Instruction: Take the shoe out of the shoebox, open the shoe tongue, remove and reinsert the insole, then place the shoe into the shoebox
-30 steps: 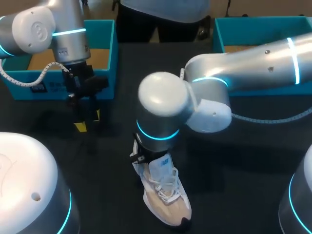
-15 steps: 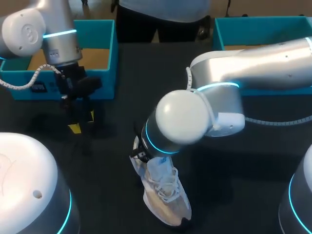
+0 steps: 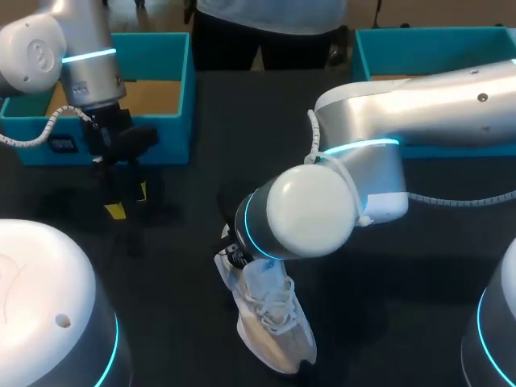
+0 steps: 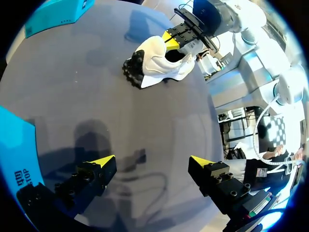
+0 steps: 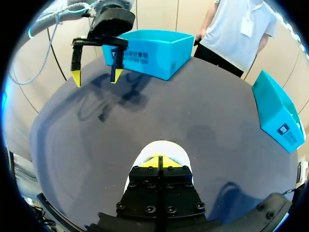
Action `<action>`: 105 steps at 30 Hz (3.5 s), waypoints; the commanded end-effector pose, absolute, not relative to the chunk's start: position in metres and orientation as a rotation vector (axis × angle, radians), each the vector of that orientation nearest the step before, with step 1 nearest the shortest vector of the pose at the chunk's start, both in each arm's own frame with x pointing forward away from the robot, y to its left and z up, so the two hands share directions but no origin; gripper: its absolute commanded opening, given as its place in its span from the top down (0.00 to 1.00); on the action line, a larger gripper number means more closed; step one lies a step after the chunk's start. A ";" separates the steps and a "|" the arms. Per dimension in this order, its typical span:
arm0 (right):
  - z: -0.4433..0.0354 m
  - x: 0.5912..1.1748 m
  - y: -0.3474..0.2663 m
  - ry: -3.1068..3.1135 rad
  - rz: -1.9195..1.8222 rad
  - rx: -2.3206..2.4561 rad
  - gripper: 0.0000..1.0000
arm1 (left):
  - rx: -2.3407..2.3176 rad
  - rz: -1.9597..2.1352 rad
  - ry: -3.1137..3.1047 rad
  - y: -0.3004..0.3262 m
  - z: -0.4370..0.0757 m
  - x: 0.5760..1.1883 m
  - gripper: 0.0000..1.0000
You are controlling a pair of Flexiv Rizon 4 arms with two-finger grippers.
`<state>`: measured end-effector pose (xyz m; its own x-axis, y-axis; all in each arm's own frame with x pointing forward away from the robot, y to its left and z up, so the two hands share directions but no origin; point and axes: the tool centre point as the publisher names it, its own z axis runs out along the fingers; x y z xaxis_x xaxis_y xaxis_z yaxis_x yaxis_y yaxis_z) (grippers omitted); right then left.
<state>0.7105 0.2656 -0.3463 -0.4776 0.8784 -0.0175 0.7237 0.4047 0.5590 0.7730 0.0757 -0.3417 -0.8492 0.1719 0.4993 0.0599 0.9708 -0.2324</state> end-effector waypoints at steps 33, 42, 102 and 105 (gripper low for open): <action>-0.399 0.745 0.266 2.395 0.621 1.501 1.00 | -0.112 0.239 -2.589 0.094 -0.334 0.780 0.00; -0.409 0.746 0.267 2.421 0.589 1.542 1.00 | -0.092 0.241 -2.589 0.096 -0.333 0.778 0.00; -0.387 0.713 0.288 2.519 0.712 1.878 1.00 | -0.210 0.275 -2.576 0.094 -0.336 0.775 0.00; -0.397 0.713 0.296 2.551 0.732 1.892 1.00 | -0.200 0.274 -2.571 0.100 -0.338 0.777 0.00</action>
<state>0.7060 0.2915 -0.3805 -0.2948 0.9242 0.2427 0.9285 0.2170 0.3013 0.7741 0.0956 -0.3357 -0.8465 0.1939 0.4958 0.0876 0.9694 -0.2295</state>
